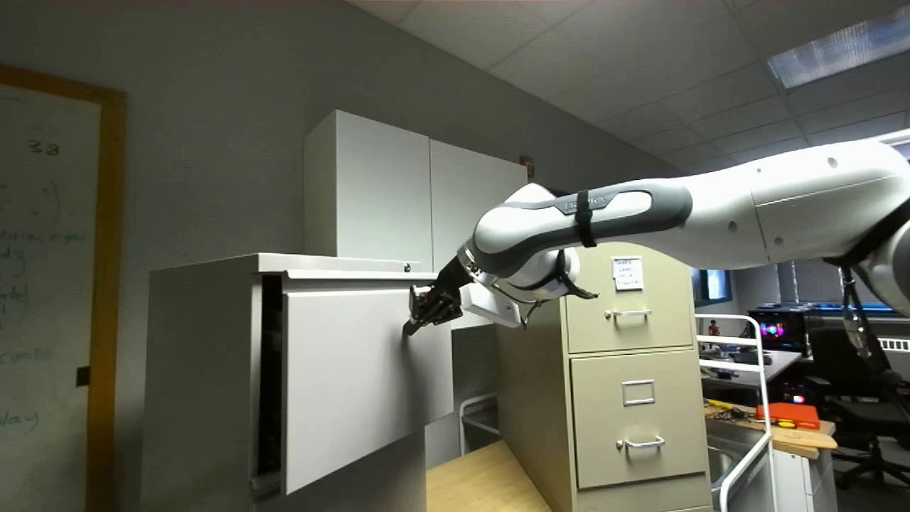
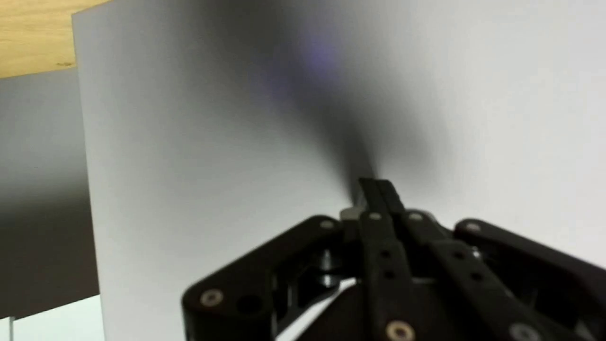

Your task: Close the top drawer of the left cabinet

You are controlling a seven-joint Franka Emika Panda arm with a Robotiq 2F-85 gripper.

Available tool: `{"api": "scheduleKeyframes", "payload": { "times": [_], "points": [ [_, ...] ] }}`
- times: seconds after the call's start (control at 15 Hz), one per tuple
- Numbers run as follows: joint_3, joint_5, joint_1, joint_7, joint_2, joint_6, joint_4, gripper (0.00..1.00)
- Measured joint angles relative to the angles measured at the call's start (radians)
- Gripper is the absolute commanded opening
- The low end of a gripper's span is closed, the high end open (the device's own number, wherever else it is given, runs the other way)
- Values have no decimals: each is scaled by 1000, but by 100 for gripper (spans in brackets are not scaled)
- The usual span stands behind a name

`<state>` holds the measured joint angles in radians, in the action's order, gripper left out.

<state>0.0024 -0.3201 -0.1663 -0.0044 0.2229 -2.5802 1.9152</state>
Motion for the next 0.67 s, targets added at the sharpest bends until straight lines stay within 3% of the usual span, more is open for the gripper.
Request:
{"api": "scheduleKeyframes", "payload": {
  "times": [0.67],
  "points": [
    [43, 7, 14, 159, -255, 40, -322, 0]
  ]
}}
